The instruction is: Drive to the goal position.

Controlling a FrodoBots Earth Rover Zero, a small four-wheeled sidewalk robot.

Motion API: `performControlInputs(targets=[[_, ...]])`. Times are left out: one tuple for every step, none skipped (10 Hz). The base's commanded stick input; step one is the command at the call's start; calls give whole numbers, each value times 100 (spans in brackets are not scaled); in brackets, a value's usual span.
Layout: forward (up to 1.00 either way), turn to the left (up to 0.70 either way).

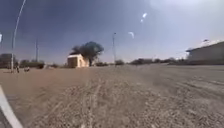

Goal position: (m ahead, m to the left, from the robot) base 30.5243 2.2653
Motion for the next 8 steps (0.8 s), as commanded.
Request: performControlInputs(targets=[[70,0],[70,0],[70,0],[70,0],[70,0],[70,0],[70,0],[70,0]])
